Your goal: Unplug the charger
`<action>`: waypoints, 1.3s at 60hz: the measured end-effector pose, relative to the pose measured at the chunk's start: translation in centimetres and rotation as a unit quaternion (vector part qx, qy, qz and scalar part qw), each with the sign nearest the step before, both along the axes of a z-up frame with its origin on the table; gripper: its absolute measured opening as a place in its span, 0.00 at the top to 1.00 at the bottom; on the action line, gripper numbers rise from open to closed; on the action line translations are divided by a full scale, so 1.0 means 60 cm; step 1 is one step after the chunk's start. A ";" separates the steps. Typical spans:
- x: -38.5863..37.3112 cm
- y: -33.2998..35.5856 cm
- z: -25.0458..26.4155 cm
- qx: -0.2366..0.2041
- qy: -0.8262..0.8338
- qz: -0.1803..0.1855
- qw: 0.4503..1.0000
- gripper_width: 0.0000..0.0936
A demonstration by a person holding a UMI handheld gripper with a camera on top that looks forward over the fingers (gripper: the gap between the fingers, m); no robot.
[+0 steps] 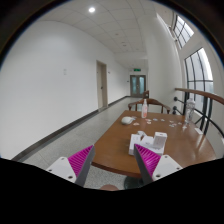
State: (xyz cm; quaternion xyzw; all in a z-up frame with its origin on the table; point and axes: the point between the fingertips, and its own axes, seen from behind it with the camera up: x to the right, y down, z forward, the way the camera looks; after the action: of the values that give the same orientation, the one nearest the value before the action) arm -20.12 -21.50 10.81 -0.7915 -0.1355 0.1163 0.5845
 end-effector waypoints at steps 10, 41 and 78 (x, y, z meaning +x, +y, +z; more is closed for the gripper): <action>0.067 0.044 -0.011 0.014 -0.007 -0.040 0.999 0.14; 0.230 0.290 -0.088 0.009 -0.015 -0.137 0.990 0.61; 0.366 0.248 0.114 0.111 0.012 -0.179 0.978 0.80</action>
State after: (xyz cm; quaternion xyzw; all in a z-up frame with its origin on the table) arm 1.87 -6.64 17.68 -0.7320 0.0033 0.0030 0.6813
